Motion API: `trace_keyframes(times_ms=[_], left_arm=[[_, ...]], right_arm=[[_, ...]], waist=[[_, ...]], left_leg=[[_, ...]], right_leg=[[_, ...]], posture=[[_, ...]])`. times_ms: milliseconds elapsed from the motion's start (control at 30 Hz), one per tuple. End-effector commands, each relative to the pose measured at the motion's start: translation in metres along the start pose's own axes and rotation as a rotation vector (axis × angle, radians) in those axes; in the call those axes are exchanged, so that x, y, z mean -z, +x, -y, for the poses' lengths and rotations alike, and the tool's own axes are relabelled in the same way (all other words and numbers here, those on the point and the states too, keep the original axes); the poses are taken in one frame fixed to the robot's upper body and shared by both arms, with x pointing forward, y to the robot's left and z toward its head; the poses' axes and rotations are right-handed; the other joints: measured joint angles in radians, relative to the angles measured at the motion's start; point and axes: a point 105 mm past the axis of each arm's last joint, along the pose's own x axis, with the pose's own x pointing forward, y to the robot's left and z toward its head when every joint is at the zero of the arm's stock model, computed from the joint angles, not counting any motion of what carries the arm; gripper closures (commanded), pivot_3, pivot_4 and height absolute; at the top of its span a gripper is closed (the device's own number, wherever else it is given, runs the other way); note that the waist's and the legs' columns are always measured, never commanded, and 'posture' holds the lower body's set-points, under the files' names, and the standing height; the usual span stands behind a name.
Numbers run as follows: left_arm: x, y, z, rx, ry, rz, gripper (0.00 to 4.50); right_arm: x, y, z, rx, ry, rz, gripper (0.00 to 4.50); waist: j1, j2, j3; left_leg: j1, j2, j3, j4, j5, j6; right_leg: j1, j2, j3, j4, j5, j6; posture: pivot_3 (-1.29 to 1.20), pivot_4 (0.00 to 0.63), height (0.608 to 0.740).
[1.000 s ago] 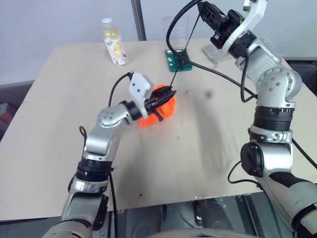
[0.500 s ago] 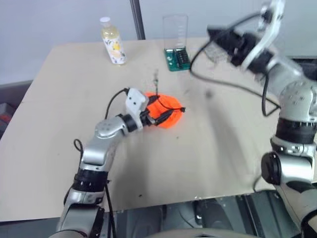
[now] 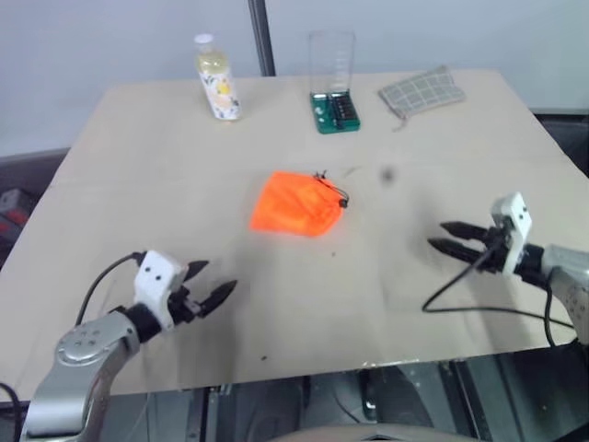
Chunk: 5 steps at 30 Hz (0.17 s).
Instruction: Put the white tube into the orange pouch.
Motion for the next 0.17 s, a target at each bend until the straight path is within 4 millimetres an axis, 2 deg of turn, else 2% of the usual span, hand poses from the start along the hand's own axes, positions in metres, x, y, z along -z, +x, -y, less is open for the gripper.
trace_keyframes(times_ms=[33, 167], left_arm=[[-0.0155, -0.0043, 0.0077, 0.011, 0.060, 0.058, 0.67], [-0.0221, -0.0052, 0.0107, 0.015, 0.059, 0.090, 0.67]], right_arm=[[-0.0093, -0.0185, 0.0091, 0.000, -0.063, 0.029, 1.79], [-0.0033, -0.0233, 0.0126, -0.025, -0.081, -0.001, 1.79]], waist=[[0.002, 0.000, 0.001], [0.002, -0.001, 0.000]], left_leg=[[0.006, 0.000, 0.000, 0.000, 0.000, 0.000], [0.008, 0.001, 0.000, 0.000, 0.000, 0.000]], right_leg=[[0.006, 0.000, 0.000, 0.000, -0.001, -0.001], [0.008, 0.001, 0.000, 0.000, -0.003, 0.002]], posture=[[0.00, 0.150, 0.740], [0.00, 0.150, 0.740]])
